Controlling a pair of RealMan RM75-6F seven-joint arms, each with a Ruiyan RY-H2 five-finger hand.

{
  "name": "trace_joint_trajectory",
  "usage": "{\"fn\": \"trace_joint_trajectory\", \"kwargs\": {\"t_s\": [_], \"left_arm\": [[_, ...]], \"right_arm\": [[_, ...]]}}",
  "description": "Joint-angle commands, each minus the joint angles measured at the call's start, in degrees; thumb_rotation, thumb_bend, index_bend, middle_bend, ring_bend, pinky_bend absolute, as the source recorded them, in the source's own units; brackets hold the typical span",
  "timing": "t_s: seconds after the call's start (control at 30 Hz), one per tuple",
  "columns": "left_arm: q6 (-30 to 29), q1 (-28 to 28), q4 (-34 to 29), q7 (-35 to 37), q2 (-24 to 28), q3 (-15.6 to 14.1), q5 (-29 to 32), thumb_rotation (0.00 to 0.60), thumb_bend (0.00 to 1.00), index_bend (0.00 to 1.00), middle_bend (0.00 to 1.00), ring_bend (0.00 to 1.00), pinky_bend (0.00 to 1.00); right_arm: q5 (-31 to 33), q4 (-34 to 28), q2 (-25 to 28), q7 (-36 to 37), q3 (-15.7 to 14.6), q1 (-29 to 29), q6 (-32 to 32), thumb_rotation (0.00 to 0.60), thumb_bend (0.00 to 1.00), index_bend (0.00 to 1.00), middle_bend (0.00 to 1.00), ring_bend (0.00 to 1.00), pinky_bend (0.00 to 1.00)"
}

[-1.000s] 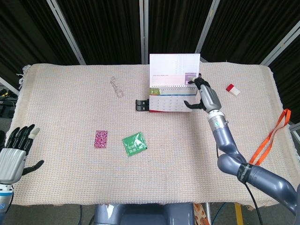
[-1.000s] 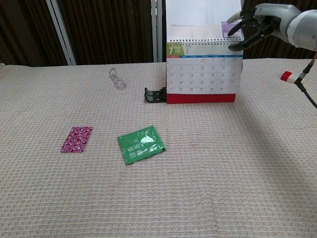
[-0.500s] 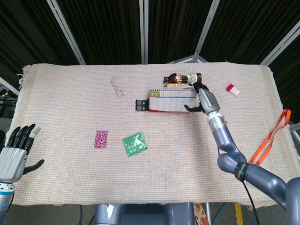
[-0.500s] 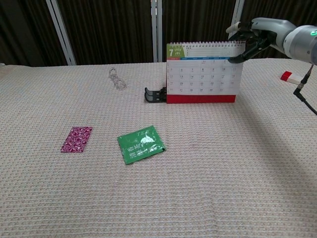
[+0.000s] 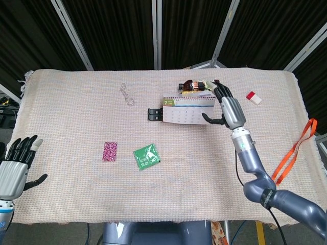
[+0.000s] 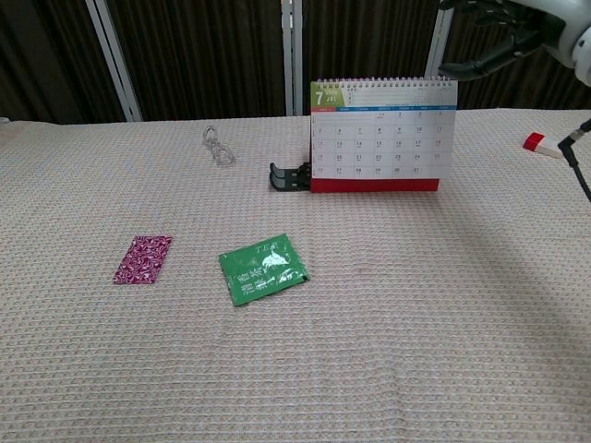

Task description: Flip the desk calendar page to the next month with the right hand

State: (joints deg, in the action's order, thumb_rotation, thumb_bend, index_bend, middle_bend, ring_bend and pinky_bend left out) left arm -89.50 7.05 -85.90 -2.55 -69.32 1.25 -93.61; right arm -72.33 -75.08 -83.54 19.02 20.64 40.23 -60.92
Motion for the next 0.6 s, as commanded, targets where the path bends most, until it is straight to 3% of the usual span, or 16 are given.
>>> {"fn": "trace_joint_trajectory", "kwargs": {"t_s": [0.03,0.23,0.43,0.6], "left_arm": [[0.24,0.08,0.2,-0.28,-0.22,-0.15,-0.09,0.6,0.09,0.0,0.0,0.0,0.0],[0.55,0.24,1.04,-1.87,-1.45,-0.61,-0.76,0.6,0.09,0.0,0.0,0.0,0.0],[0.64,0.01,1.69,-2.75,-2.2,-1.45,-1.43,0.6,0.09,0.0,0.0,0.0,0.0],[0.86,-0.04,2.01,-2.94,-2.43,-1.56,-1.23,0.6,0.09,0.0,0.0,0.0,0.0]], "right_arm": [[-6.2,-5.4,4.56,-2.87,-6.61,-6.52,-6.69,0.6,0.22,0.11,0.05,0.0,0.0],[-11.77,-7.28,6.97,-10.9,-14.31,-14.86,-16.03,0.6,0.22,0.06,0.0,0.0,0.0],[-18.25,-2.69,7.29,-19.46,-22.83,-25.16,-27.27,0.6,0.21,0.0,0.0,0.0,0.0],[-18.54,-0.21,7.08,-19.99,-23.72,-28.0,-29.25,0.6,0.21,0.0,0.0,0.0,0.0]]}}
